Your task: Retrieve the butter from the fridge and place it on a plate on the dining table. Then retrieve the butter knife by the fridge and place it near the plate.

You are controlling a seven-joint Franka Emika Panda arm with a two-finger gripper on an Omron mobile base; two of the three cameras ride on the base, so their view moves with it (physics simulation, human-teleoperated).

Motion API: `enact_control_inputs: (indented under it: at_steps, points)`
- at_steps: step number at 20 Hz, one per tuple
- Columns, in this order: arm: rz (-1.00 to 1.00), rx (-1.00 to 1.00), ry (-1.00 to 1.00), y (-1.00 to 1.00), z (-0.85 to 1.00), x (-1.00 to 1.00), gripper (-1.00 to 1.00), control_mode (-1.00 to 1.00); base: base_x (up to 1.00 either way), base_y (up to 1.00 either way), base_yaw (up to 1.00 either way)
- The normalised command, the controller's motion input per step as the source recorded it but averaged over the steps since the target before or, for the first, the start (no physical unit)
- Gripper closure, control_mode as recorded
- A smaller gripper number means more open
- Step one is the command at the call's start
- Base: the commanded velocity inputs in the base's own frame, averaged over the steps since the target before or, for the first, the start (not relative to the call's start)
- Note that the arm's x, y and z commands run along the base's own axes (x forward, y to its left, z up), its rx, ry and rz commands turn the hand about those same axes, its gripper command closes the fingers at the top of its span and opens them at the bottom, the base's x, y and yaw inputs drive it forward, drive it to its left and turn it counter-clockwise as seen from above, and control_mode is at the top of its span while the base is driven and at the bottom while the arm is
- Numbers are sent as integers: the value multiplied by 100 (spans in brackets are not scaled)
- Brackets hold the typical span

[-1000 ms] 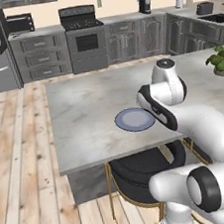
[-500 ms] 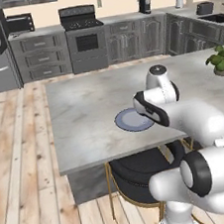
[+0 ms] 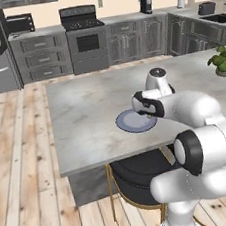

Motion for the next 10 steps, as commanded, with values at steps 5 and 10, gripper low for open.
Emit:
enact_control_inputs:
  at_steps: [5, 10]
  points:
    - [0, 5, 2, 0, -36, 28, 100, -100, 0, 0, 0]
    - [0, 0, 0, 1, -36, 25, 100, -100, 0, 0, 0]
